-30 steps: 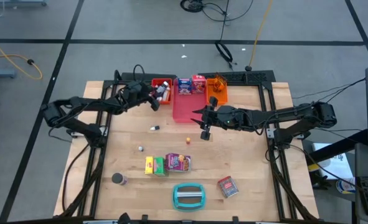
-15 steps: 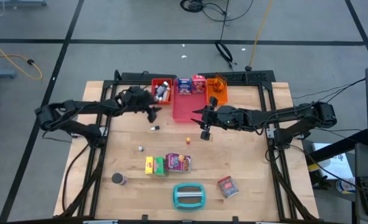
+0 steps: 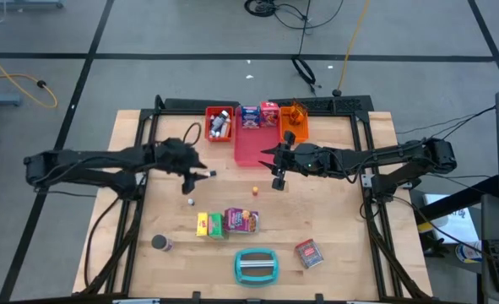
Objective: Pick & Place Kitchen Items
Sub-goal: Put the small purple food coloring bottle into the red bin
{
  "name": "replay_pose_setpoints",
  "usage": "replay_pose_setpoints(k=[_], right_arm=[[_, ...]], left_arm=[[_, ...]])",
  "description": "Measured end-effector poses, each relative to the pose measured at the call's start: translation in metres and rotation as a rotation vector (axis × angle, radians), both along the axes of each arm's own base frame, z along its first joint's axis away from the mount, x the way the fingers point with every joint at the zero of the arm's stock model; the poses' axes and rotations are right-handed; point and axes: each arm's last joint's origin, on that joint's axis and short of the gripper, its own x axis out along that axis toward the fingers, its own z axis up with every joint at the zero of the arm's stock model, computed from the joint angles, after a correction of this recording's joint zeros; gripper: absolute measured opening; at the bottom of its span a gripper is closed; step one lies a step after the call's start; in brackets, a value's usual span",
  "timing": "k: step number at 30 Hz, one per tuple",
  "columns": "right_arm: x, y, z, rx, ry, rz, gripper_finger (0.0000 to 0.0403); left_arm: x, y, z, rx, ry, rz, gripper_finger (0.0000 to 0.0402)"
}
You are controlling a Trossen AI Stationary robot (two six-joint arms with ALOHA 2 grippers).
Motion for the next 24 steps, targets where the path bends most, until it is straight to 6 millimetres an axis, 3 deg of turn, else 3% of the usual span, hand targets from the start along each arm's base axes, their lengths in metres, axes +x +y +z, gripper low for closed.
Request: replay_pose_setpoints(k=[11,24], right_arm=[[0.0,0.0,0.0,0.0,0.0,0.0,0.0139],[0.0,0.0,0.0,0.001,0.0,0.0,0.0139]], left_arm=[[-0.021,-0.048,-0.017,-0.072,0.015,-0.171,0.0184],[-0.03,-0.075,-0.024,-0.081,0.125,-0.142,0.0184]])
